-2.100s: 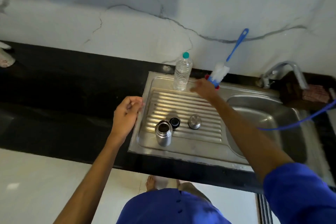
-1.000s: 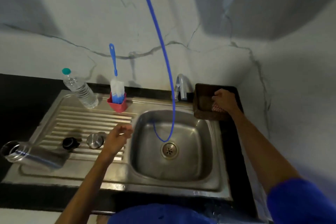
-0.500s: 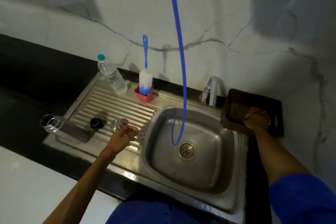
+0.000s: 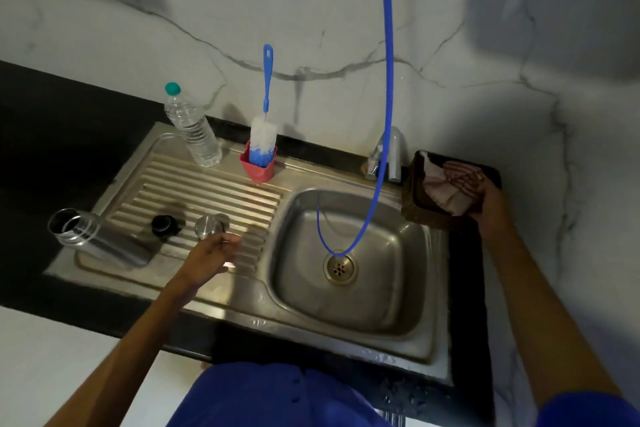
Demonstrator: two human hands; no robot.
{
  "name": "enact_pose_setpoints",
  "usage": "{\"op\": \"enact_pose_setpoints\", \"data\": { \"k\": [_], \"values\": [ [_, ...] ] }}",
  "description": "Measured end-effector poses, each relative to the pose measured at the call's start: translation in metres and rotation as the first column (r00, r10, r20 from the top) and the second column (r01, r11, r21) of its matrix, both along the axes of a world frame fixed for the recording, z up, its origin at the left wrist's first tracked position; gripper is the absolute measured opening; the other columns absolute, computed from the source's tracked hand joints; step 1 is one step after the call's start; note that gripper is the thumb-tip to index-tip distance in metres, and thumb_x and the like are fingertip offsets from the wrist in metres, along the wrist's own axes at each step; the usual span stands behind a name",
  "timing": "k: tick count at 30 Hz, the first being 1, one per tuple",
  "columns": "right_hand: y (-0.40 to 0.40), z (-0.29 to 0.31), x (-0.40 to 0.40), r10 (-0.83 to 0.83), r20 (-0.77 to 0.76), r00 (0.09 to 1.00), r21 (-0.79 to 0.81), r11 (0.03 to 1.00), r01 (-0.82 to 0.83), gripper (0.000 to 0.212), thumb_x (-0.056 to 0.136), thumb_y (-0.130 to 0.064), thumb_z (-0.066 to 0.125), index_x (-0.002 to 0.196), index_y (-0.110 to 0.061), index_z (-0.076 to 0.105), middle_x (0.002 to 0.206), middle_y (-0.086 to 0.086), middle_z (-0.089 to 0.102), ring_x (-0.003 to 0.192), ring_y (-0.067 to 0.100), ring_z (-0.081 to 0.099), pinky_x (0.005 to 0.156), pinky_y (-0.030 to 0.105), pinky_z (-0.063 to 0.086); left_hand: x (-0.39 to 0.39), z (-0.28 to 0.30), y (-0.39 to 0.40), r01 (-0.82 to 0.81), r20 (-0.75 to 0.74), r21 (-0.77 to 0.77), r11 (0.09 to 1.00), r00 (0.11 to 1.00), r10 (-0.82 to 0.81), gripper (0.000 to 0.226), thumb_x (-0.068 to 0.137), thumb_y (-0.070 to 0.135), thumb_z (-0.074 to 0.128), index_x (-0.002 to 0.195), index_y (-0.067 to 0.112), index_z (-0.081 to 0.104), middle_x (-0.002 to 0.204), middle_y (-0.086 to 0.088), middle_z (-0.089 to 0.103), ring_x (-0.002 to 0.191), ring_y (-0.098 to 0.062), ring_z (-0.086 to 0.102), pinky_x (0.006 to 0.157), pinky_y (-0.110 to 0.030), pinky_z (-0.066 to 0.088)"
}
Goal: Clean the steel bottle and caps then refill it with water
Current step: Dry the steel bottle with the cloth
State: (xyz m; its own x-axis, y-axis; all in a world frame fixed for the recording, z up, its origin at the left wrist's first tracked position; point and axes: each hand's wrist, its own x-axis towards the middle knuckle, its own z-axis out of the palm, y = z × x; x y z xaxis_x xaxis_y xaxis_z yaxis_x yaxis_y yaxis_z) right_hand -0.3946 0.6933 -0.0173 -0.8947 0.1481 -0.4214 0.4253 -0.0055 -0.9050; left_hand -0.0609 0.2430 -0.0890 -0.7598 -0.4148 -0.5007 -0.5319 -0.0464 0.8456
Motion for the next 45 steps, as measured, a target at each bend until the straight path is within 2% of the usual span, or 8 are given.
{"op": "enact_pose_setpoints", "data": {
  "k": [7, 10, 15, 18, 25, 32, 39, 45],
  "values": [
    [-0.049, 0.018, 0.147, 0.064, 0.143, 0.988, -0.411, 0.912, 0.000, 0.039, 0.085, -0.021, 0.042, 0.078, -0.009, 0.078, 0.083, 0.011, 0.074, 0.086, 0.030, 0.068, 0.064, 0.030, 0.061, -0.001, -0.020, -0.025, 0.043, 0.002, -0.084, 0.996, 0.999, -0.043, 0.007, 0.100, 0.022, 0.069, 0.101, 0.026, 0.074, 0.109, 0.001, 0.075, 0.102, -0.021, 0.070, 0.084, -0.036, 0.054],
    [-0.079, -0.005, 0.201, 0.230, 0.210, 0.950, -0.438, 0.891, -0.119, 0.057, 0.100, -0.031, 0.032, 0.104, 0.002, 0.078, 0.108, 0.023, 0.074, 0.105, 0.037, 0.070, 0.091, 0.048, 0.059, 0.010, -0.029, -0.036, 0.058, 0.045, -0.123, 0.991, 0.998, -0.053, 0.015, 0.097, 0.013, 0.070, 0.093, 0.027, 0.073, 0.104, 0.000, 0.075, 0.105, -0.027, 0.070, 0.087, -0.032, 0.050],
    [-0.112, -0.057, 0.246, 0.270, 0.172, 0.947, 0.178, 0.937, -0.300, 0.013, 0.082, -0.009, 0.072, 0.086, -0.019, 0.080, 0.094, 0.004, 0.078, 0.105, 0.034, 0.070, 0.095, 0.042, 0.057, 0.029, -0.017, -0.026, 0.147, 0.034, -0.368, 0.918, 0.989, -0.145, 0.013, 0.101, 0.004, 0.060, 0.111, 0.008, 0.067, 0.102, -0.002, 0.067, 0.098, -0.021, 0.064, 0.069, -0.014, 0.036],
    [-0.119, -0.084, 0.258, 0.381, 0.265, 0.885, 0.476, 0.747, -0.464, 0.058, 0.053, -0.054, 0.082, 0.104, -0.028, 0.075, 0.097, -0.001, 0.079, 0.098, 0.023, 0.074, 0.094, 0.047, 0.058, 0.033, -0.022, -0.026, 0.230, 0.023, -0.366, 0.902, 0.971, -0.238, 0.017, 0.097, 0.007, 0.066, 0.111, 0.012, 0.060, 0.101, -0.005, 0.067, 0.096, -0.026, 0.067, 0.083, -0.030, 0.052],
    [-0.190, -0.044, 0.276, 0.679, 0.253, 0.689, 0.675, 0.386, -0.629, 0.064, 0.064, -0.027, 0.092, 0.124, -0.022, 0.070, 0.103, 0.001, 0.076, 0.102, 0.017, 0.069, 0.089, 0.028, 0.048, 0.024, -0.050, -0.077, 0.094, 0.003, -0.791, 0.604, 0.989, -0.150, 0.042, 0.089, 0.005, 0.072, 0.129, -0.001, 0.059, 0.131, -0.024, 0.058, 0.125, -0.043, 0.052, 0.106, -0.051, 0.048],
    [-0.225, 0.013, 0.275, 0.702, 0.046, 0.711, 0.705, 0.481, -0.521, 0.043, 0.076, -0.009, 0.085, 0.111, -0.024, 0.064, 0.090, -0.006, 0.067, 0.083, 0.008, 0.062, 0.078, 0.016, 0.041, -0.001, -0.057, -0.101, 0.240, 0.325, -0.751, 0.615, 0.945, 0.028, 0.081, 0.096, 0.007, 0.066, 0.162, 0.003, 0.018, 0.169, -0.030, 0.004, 0.157, -0.050, 0.002, 0.126, -0.062, 0.020],
    [-0.221, 0.026, 0.261, 0.369, -0.104, 0.923, -0.109, 0.919, -0.380, 0.032, 0.083, 0.001, 0.071, 0.111, -0.015, 0.073, 0.103, 0.004, 0.078, 0.095, 0.020, 0.073, 0.084, 0.036, 0.057, -0.020, -0.053, -0.103, 0.320, 0.413, -0.822, 0.471, 0.904, 0.107, 0.056, 0.096, 0.010, 0.068, 0.145, 0.000, 0.045, 0.147, -0.026, 0.048, 0.134, -0.044, 0.048, 0.112, -0.052, 0.042],
    [-0.206, 0.033, 0.250, 0.280, 0.185, 0.942, -0.692, 0.718, -0.077, 0.051, 0.091, -0.021, 0.059, 0.137, 0.002, 0.058, 0.139, 0.025, 0.059, 0.132, 0.041, 0.055, 0.115, 0.060, 0.036, -0.022, -0.001, -0.070, -0.136, -0.043, -0.840, 0.525, 0.982, 0.187, 0.042, 0.098, 0.019, 0.069, 0.131, -0.002, 0.055, 0.123, -0.027, 0.062, 0.112, -0.043, 0.059, 0.098, -0.052, 0.050]
  ]
}}
